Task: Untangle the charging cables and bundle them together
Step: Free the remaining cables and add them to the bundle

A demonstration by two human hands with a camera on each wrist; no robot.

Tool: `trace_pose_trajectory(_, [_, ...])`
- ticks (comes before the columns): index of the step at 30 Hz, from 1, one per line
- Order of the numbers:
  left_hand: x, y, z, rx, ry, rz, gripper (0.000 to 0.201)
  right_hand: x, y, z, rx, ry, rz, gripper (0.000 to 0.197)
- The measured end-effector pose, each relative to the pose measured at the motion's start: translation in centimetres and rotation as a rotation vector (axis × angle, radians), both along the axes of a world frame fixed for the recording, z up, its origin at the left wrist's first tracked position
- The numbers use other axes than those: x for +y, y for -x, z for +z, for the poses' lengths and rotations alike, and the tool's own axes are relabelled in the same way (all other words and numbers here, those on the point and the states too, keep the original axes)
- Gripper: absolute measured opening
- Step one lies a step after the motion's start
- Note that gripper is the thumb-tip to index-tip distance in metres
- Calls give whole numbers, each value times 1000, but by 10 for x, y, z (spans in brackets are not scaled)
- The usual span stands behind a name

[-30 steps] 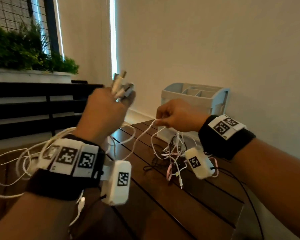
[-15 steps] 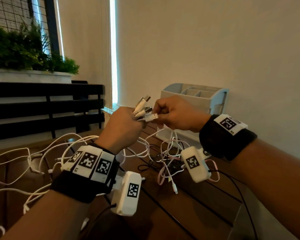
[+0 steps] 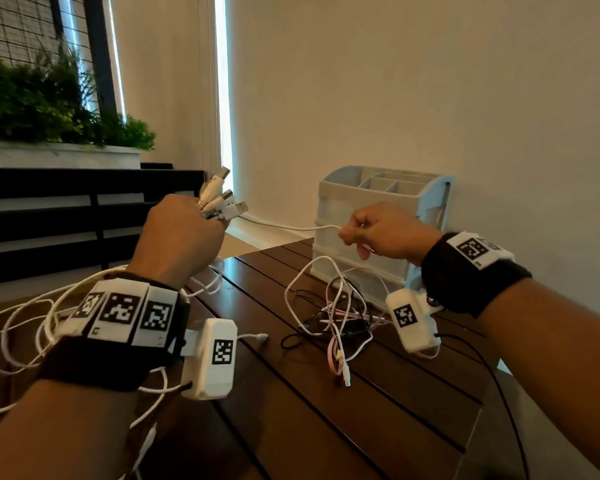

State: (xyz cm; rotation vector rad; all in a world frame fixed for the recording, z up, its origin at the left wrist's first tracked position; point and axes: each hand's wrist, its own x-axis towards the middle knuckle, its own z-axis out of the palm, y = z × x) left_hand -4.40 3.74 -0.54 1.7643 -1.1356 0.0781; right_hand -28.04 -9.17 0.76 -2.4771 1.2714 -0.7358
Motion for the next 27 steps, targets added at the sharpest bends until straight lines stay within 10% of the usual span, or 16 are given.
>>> trace_pose_trajectory(8, [14,-12,14,54,131,49,21,25,-7,8,-126,-158,122,12])
trace_pose_trajectory(15, [14,-23,12,31,210,175,33,10,-29,19,-746,-391,226,13])
trace_pose_trajectory(21, [2,-26,-1,-54,71,201,26,-18,-29,-26,230,-82,-54,21])
trace_pose_trajectory(27, [-3,-34,-10,-95,-50,208,11,-32,-21,-56,304,-144,-91,15])
